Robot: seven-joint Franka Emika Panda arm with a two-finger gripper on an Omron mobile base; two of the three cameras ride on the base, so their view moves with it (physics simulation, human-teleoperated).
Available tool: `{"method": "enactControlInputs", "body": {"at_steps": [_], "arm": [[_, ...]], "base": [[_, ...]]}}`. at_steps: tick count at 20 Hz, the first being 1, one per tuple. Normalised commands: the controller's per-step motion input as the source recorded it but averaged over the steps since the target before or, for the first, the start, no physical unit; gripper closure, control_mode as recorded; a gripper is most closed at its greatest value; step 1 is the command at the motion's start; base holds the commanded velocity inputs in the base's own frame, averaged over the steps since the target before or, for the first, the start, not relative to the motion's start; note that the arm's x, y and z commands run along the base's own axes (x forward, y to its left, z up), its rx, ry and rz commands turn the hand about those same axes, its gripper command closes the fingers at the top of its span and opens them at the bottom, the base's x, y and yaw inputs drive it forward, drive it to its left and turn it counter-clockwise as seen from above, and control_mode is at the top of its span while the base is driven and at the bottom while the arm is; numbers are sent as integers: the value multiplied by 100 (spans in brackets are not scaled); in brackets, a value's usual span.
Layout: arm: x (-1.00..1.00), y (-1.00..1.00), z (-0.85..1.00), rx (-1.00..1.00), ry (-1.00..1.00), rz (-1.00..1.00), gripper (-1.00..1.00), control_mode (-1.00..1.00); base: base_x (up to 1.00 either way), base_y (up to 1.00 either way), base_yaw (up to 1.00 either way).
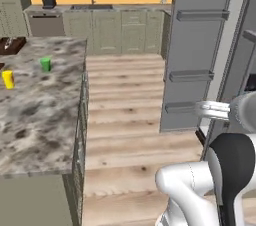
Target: Gather the garlic and mushroom from the fridge and place them on a tray on the dining counter. Then gather the chicken drumstick and fish from the fridge and place them on the other tray.
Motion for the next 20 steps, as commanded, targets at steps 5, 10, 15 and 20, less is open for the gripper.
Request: {"method": "enactControlInputs", "body": {"at_steps": [5,10,15,20], "arm": [[0,0,0,0,0,0,-100,100],[0,0,0,0,0,0,-100,100],[0,0,0,0,0,0,-100,100],[0,0,0,0,0,0,-100,100]], "base": [[99,-54,13],[94,-10,-7],[71,4,-30],[27,7,-36]]}}
